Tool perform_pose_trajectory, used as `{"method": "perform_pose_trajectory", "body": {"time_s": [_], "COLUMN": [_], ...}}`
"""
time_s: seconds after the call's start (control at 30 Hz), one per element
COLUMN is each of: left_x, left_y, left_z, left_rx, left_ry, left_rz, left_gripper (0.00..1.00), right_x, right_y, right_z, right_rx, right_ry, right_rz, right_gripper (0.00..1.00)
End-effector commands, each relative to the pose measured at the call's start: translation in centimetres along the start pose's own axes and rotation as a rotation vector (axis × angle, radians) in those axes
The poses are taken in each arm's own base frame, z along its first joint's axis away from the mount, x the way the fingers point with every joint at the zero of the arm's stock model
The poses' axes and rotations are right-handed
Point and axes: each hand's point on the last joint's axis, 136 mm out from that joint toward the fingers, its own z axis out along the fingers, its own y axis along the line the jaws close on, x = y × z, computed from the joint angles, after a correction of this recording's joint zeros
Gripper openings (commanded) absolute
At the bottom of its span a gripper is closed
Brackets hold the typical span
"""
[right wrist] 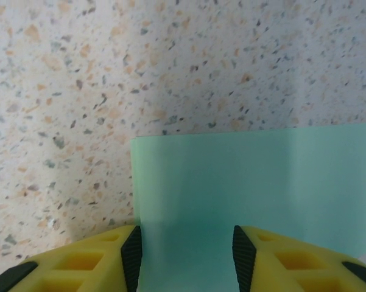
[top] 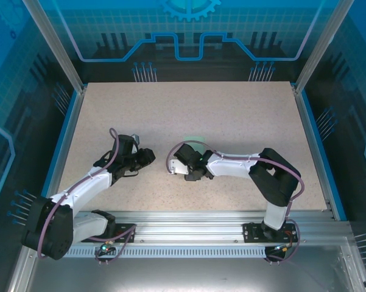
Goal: Fold a paper plane with a square sheet of paper (pick it up from the middle)
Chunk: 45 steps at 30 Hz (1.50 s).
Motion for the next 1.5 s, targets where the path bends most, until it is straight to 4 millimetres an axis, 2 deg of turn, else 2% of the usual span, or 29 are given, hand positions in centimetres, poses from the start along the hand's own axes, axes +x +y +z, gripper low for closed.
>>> {"method": "perform_pose_trajectory", "body": {"time_s": [0.0, 0.3, 0.8, 1.0, 1.13, 1.37, 1.47], "left_x": [-0.3, -0.2, -0.1, -0.2, -0.2, -0.1, 0.3], "left_y": [-0.3, -0.3, -1.3, -2.2, -3.4, -6.3, -6.6], "left_z": [-0.3, -0.3, 0.2, 0.8, 1.9, 5.1, 6.7], "left_rx": [0.022, 0.029, 0.070, 0.108, 0.158, 0.212, 0.188], "left_ry": [-0.009, -0.008, 0.021, 0.049, 0.098, 0.197, 0.237], "left_rz": [0.015, 0.008, -0.004, -0.012, -0.026, -0.062, -0.108], "left_gripper": [0.34, 0.34, 0.34, 0.38, 0.43, 0.52, 0.53], "right_x": [-0.6, -0.3, -0.3, 0.0, 0.1, 0.2, 0.4], "right_y": [-0.9, -1.4, -2.3, -2.4, -2.5, -2.9, -3.1], "right_z": [-0.9, -0.9, -1.1, -1.1, -1.1, -1.4, -1.8], "right_rx": [0.056, 0.101, 0.143, 0.141, 0.142, 0.158, 0.158], "right_ry": [-0.037, -0.043, -0.097, -0.115, -0.119, -0.139, -0.154], "right_rz": [-0.003, 0.030, 0.117, 0.153, 0.164, 0.188, 0.204], "right_gripper": [0.44, 0.34, 0.03, 0.00, 0.00, 0.00, 0.00]}}
